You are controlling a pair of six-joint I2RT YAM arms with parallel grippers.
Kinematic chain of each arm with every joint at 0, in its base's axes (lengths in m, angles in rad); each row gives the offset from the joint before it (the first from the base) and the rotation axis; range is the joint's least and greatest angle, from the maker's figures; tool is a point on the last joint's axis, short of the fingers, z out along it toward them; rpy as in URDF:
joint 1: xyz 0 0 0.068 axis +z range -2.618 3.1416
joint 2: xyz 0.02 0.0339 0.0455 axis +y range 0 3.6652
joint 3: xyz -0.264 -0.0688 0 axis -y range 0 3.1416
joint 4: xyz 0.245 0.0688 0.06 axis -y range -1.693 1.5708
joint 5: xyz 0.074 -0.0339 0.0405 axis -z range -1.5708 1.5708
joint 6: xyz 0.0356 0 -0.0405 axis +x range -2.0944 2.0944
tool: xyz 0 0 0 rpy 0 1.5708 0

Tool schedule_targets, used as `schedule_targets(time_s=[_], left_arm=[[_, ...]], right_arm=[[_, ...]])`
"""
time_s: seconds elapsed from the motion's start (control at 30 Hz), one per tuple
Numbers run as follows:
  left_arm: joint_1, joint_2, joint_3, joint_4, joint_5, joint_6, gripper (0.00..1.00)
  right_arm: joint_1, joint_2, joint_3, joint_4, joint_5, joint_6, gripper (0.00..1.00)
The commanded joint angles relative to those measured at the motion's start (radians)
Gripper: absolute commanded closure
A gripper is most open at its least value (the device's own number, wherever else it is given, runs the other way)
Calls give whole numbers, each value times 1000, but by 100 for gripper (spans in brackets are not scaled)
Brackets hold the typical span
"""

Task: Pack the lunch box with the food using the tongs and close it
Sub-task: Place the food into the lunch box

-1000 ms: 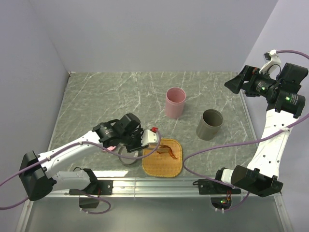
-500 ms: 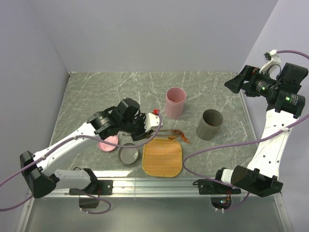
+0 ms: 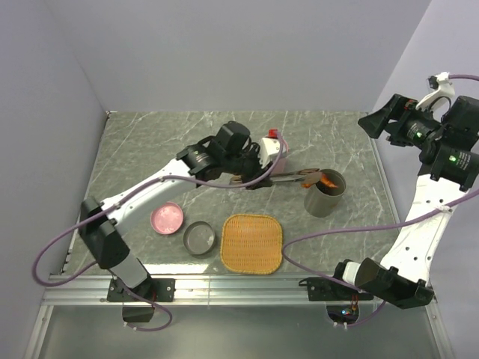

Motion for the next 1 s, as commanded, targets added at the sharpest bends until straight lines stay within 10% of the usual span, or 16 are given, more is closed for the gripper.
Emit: schedule_targets(time_s=[0.0, 0.67, 0.97], left_arm=[[2, 62, 98, 172, 43, -89, 100], [-35, 278, 209, 229, 48, -142, 99], [-35, 270, 221, 203, 26, -141, 75]], right_arm=[[-40, -16, 45, 51, -19, 49, 0], [-175, 50, 82, 4, -148, 31, 0], [-180, 48, 79, -10, -154, 9, 0]])
